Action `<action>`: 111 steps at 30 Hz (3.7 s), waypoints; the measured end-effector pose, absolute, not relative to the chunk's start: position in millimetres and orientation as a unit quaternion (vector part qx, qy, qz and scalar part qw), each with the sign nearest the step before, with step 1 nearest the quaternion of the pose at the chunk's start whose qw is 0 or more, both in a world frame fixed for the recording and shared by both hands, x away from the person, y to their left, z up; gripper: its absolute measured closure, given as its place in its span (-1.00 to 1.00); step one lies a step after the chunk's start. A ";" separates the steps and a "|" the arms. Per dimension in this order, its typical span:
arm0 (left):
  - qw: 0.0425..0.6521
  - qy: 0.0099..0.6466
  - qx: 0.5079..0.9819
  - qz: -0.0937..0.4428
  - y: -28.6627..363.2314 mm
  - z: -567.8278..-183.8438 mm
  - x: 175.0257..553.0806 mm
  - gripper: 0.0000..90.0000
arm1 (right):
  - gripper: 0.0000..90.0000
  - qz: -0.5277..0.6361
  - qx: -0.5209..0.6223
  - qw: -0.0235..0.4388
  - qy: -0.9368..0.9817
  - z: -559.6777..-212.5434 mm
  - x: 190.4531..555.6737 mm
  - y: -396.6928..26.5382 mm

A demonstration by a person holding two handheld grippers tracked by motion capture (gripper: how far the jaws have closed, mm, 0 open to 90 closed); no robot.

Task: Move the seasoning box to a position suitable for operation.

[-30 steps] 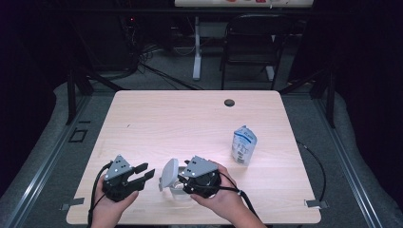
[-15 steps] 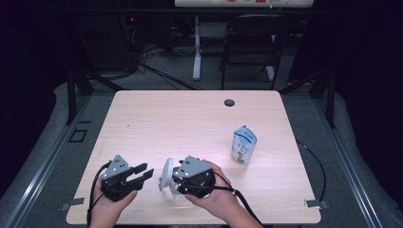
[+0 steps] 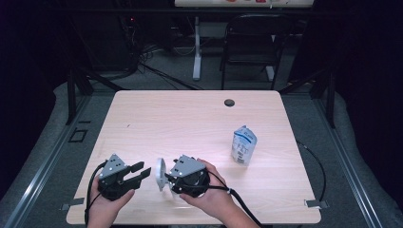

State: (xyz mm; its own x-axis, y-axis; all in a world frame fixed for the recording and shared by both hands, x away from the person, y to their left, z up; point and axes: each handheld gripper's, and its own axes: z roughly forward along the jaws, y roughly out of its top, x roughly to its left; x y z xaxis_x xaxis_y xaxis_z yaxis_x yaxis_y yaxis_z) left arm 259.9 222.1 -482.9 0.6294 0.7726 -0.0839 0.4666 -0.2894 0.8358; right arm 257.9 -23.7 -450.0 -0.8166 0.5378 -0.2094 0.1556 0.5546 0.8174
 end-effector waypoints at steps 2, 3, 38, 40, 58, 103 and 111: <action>0.446 0.395 0.784 0.173 222.1 -483.1 259.8 0.37 | 0.16 0.426 0.204 0.225 0.852 -449.8 258.1 -24.1; 0.447 0.395 0.784 0.173 222.2 -483.2 259.8 0.36 | 0.16 0.426 0.204 0.225 0.852 -449.7 258.4 -24.8; 0.453 0.399 0.778 0.176 225.9 -483.5 259.1 0.27 | 0.14 0.427 0.300 0.237 0.819 -472.9 253.3 -115.7; 0.450 0.399 0.780 0.176 226.6 -483.1 259.1 0.27 | 0.14 0.427 0.307 0.239 0.816 -473.8 253.3 -123.2; 0.453 0.403 0.775 0.178 229.2 -484.3 259.9 0.27 | 0.36 0.407 0.386 0.275 0.780 -469.9 265.0 -192.8; 0.449 0.411 0.774 0.173 232.2 -489.5 262.7 0.29 | 0.67 0.385 0.473 0.261 0.749 -477.9 329.6 -212.0; 0.447 0.412 0.775 0.172 233.6 -489.6 263.1 0.29 | 0.97 0.386 0.474 0.260 0.747 -477.4 330.3 -212.5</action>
State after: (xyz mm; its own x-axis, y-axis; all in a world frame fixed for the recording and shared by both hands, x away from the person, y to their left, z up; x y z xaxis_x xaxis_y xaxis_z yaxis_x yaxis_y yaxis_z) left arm 263.1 233.6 -489.6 0.6015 0.7923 -0.1026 0.4850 -0.2601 0.8349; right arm 330.3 -212.5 -477.4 -0.4156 0.9093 -0.0228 0.5075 0.2526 0.8238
